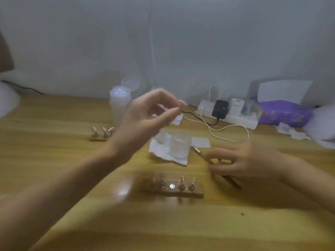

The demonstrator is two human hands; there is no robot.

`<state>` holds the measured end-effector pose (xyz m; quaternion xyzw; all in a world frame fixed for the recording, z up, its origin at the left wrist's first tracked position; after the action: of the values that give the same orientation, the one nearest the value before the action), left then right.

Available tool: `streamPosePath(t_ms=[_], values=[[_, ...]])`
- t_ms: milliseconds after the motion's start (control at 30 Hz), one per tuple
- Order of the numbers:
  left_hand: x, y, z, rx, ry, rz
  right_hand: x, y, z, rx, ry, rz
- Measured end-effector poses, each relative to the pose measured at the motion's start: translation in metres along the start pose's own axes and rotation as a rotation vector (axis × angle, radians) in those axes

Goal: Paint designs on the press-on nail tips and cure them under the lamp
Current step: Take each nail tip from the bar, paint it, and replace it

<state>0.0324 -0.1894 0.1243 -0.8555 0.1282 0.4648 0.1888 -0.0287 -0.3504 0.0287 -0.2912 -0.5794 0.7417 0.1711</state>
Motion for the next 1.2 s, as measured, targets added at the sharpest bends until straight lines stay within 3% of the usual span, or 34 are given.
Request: streamPosePath(t_ms=[167, 267, 333, 400, 533, 800, 1200], values=[[0.048, -0.035, 0.001, -0.135, -0.129, -0.048, -0.024, -0.036, 0.016, -0.331, 0.198, -0.206], [0.062, -0.03, 0.003, -0.118, -0.137, -0.061, -0.048, -0.07, 0.029, -0.797, 0.321, -0.394], [0.069, -0.027, 0.004, -0.111, -0.135, -0.064, -0.063, -0.087, 0.042, -1.156, 0.367, -0.655], [0.074, -0.026, 0.007, -0.132, -0.116, -0.137, -0.081, -0.083, 0.041, -1.311, 0.447, -0.967], [0.078, -0.028, 0.011, -0.163, -0.042, -0.214, -0.09, -0.066, 0.017, -1.203, 0.611, -1.181], [0.076, -0.015, 0.01, -0.102, 0.0, -0.25, -0.072, -0.049, -0.014, -0.982, 0.537, -1.222], [0.075, -0.015, 0.011, -0.104, -0.012, -0.221, -0.063, -0.037, -0.021, -0.954, 0.563, -1.228]])
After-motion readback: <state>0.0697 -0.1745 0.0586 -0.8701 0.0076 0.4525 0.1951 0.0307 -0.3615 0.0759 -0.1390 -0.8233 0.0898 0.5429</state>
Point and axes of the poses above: each hand's wrist, its own z-axis away from the middle knuckle, its own y-axis out of the palm, x = y × z, the point moved 9 cm from there along -z, towards the middle knuckle, and after that the axes turned 1 degree about -y, right-handed, at the moved point
